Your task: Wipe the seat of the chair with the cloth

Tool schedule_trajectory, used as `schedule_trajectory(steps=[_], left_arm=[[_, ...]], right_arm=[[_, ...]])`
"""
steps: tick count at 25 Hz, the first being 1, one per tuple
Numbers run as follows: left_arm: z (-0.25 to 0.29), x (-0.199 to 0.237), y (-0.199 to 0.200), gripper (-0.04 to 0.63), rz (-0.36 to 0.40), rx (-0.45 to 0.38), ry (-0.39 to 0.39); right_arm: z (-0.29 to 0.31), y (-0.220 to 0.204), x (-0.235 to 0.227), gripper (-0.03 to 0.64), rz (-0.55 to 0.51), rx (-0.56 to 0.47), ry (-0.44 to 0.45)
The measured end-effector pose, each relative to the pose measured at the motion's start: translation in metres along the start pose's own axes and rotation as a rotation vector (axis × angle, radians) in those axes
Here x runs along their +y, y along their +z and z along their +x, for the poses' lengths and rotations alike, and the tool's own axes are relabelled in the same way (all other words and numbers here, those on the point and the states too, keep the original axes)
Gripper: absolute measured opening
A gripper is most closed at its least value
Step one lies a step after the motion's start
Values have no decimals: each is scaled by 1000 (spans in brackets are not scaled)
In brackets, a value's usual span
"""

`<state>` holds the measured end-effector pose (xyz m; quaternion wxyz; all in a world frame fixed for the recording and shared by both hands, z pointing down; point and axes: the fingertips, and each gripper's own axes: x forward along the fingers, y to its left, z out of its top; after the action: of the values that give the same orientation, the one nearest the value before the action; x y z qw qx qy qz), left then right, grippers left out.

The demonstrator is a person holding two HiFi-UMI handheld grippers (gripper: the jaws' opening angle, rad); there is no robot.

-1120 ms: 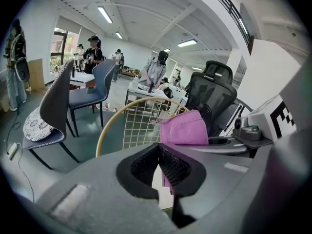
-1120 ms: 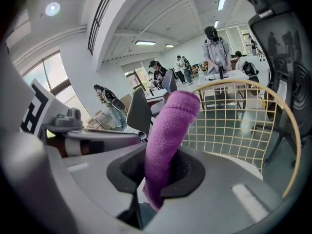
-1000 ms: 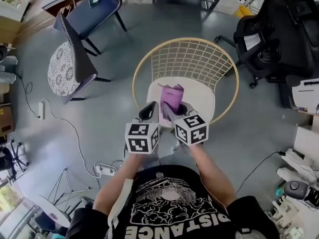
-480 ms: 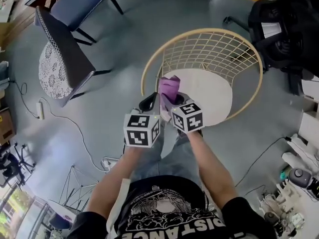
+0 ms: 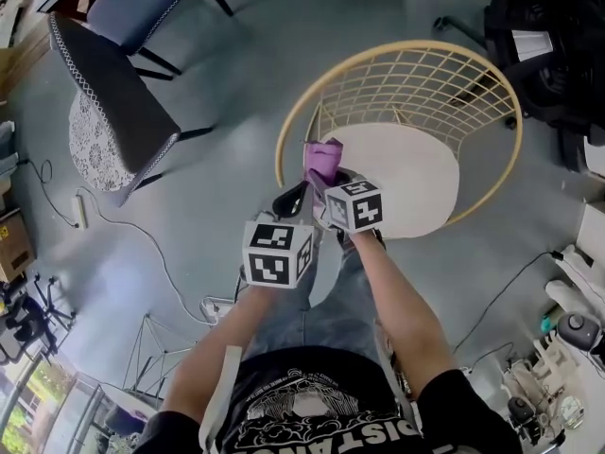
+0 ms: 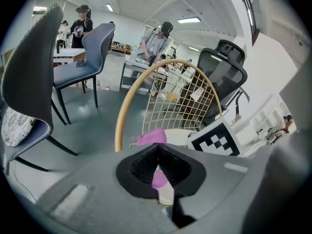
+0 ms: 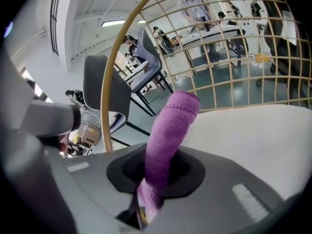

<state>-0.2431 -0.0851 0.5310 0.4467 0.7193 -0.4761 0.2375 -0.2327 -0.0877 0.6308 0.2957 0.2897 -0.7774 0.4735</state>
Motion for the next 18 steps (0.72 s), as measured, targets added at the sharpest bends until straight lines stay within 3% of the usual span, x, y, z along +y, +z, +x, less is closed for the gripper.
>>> schedule_trajectory(steps=[6, 18], left_arm=[[3, 0, -7, -5, 13, 17, 9], [29, -34, -18, -5, 16, 54, 24]], right_arm=[[3, 12, -24, 61, 99, -53, 5], [-23, 24, -87, 61, 186, -114, -22]])
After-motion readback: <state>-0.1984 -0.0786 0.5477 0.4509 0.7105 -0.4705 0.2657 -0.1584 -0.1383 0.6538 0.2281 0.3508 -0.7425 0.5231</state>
